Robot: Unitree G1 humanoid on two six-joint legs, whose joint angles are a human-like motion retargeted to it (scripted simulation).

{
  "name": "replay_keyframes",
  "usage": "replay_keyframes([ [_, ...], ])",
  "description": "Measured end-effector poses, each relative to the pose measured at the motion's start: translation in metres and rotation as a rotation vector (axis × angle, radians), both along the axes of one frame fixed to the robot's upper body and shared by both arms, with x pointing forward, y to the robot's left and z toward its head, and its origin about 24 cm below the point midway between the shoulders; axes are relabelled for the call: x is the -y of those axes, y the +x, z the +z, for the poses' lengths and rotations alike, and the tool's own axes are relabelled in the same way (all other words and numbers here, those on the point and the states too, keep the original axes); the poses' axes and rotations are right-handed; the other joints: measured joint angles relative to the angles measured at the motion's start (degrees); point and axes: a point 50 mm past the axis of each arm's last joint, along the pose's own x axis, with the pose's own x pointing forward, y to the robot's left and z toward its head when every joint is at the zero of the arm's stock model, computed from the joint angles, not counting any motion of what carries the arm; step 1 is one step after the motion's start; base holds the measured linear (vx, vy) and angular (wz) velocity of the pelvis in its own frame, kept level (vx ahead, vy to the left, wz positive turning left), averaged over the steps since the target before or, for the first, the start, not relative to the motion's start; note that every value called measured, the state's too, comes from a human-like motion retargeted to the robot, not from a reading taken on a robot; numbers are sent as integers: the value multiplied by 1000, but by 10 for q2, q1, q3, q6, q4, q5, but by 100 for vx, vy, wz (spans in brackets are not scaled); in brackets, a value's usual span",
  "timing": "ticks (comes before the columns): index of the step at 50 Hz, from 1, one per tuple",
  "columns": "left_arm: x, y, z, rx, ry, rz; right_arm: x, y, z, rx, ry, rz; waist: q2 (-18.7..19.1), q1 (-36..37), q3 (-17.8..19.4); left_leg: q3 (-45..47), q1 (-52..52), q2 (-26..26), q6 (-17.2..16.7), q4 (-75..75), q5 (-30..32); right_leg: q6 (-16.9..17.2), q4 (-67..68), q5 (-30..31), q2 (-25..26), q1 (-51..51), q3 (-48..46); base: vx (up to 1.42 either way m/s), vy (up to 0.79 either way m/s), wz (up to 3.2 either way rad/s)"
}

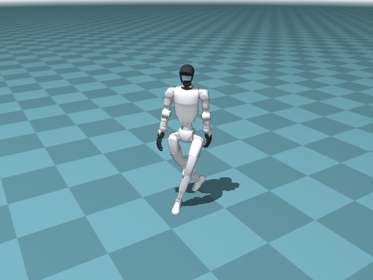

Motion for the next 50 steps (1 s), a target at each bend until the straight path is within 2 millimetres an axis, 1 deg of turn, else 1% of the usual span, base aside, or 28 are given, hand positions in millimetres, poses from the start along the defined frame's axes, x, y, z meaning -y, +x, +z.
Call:
replay_keyframes([
  [2,1,5,-1,15,-12,6,4,-20,0,-67,10,-23,23,-9,1,-33,34,26,2,-5,-19,-29,98,49,0,-20,-17,76,-2,22],
  [3,1,10,-1,31,-15,9,7,-27,1,-98,9,-31,35,-16,3,-57,48,38,-1,-3,-28,-42,154,50,-6,-36,-24,70,-1,13],
  [5,-1,25,-3,74,-6,0,12,-38,2,-145,-7,-59,54,-33,10,-61,78,67,-8,-8,-44,-57,271,2,-30,-87,-17,67,-2,18],
  [8,-7,60,-4,187,30,-65,14,-52,5,-193,-26,-168,55,-67,23,-72,116,66,-6,-32,-49,-71,344,-44,-62,-177,7,48,-4,66],
  [11,-14,104,-1,336,56,-156,11,-65,6,-231,3,-281,42,-91,27,-89,141,49,-2,-50,-52,-86,313,-93,-80,-260,41,43,-5,85],
  [13,-17,134,4,442,68,-213,7,-73,6,-249,26,-321,28,-103,28,-102,156,33,3,-58,-57,-100,246,-114,-86,-306,73,47,-8,86],
  [15,-20,161,12,547,86,-261,3,-78,6,-263,32,-341,11,-111,31,-115,173,12,10,-65,-63,-114,157,-120,-85,-345,121,39,-9,90],
  [18,-22,189,21,663,109,-299,-3,-83,5,-277,34,-337,-14,-122,36,-136,210,-19,21,-73,-76,-105,39,-96,-68,-382,255,55,-10,99],
  [20,-21,197,24,696,103,-302,-6,-84,5,-293,43,-316,-22,-133,38,-152,237,-28,25,-73,-85,-82,-3,-86,-56,-395,318,64,-11,96],
  [21,-20,195,23,690,93,-295,-7,-83,5,-300,45,-300,-22,-134,37,-151,249,-27,25,-72,-91,-83,-10,-74,-56,-393,302,69,-16,64],
  [22,-18,192,22,679,83,-287,-7,-81,4,-304,47,-285,-22,-133,36,-148,261,-24,25,-71,-96,-93,-13,-57,-53,-390,289,72,-19,28],
  [23,-18,188,20,659,71,-276,-8,-77,4,-302,49,-269,-22,-130,33,-140,270,-20,25,-70,-102,-121,-7,-29,-46,-386,284,66,-17,12],
  [24,-18,181,18,633,62,-265,-9,-73,3,-294,50,-256,-18,-127,29,-132,277,-12,25,-65,-108,-144,4,-42,-37,-380,274,61,-16,2],
  [25,-18,174,15,605,55,-255,-10,-69,2,-283,53,-246,-13,-125,24,-122,282,-2,25,-58,-112,-166,17,-76,-27,-373,260,68,-18,31],
  [27,-19,157,10,548,54,-242,-15,-58,0,-247,66,-245,-5,-137,23,-111,289,18,25,-30,-106,-169,52,-118,-34,-361,248,77,-18,80],
  [28,-19,146,7,516,59,-237,-17,-54,-1,-233,72,-250,-3,-142,23,-104,293,25,25,-11,-93,-167,58,-134,-30,-349,260,79,-17,99],
  [30,-19,122,2,446,72,-224,-21,-48,-2,-217,83,-263,-4,-143,21,-79,291,41,25,42,-50,-172,39,-159,-38,-303,232,79,-20,83],
  [32,-19,101,-1,370,78,-208,-23,-41,-2,-210,89,-265,-12,-129,22,-39,269,60,25,131,17,-180,8,-176,-45,-250,206,67,-15,71],
  [35,-14,78,-3,271,50,-192,-22,-33,-2,-218,85,-236,-26,-114,24,-43,183,60,25,305,112,-165,-34,-189,-63,-194,196,58,0,123],
  [37,-16,72,-3,238,27,-174,-18,-24,-1,-226,85,-184,-30,-104,23,-49,106,77,25,430,69,-168,-58,-206,-61,-163,162,55,-26,116],
  [38,-17,70,-3,233,23,-166,-15,-18,0,-226,83,-158,-31,-96,26,-46,74,97,25,480,26,-174,-66,-216,-50,-150,157,45,-43,83],
  [40,-19,67,-3,234,31,-147,-12,-7,1,-221,75,-119,-28,-77,33,-30,20,132,25,533,-36,-179,-83,-229,-32,-126,155,47,-36,64],
  [43,-19,63,-3,249,61,-110,-11,11,2,-184,67,-95,-19,-54,35,25,-43,144,25,498,-71,-162,-107,-234,-20,-99,134,44,15,85],
  [45,-12,57,-5,246,59,-85,-11,20,3,-152,71,-95,-17,-46,29,82,-65,105,25,386,-57,-133,-119,-225,-36,-92,118,32,60,127],
  [46,-8,54,-5,237,49,-79,-11,24,3,-133,76,-97,-13,-47,26,76,-73,68,3,304,-35,-120,-122,-224,-38,-90,102,36,51,136],
  [47,-5,52,-5,226,38,-75,-11,29,3,-114,81,-98,-9,-46,24,63,-77,36,-29,224,-14,-110,-126,-224,-34,-85,90,46,25,112],
  [48,-4,50,-5,211,26,-73,-11,34,3,-94,88,-96,-1,-42,27,36,-76,17,-78,146,2,-105,-130,-227,-19,-75,85,44,6,69],
  [50,-4,46,-5,179,2,-78,-13,42,4,-62,100,-86,16,-26,35,-4,-72,2,-154,27,21,-92,-138,-230,14,-48,82,45,-6,22],
])
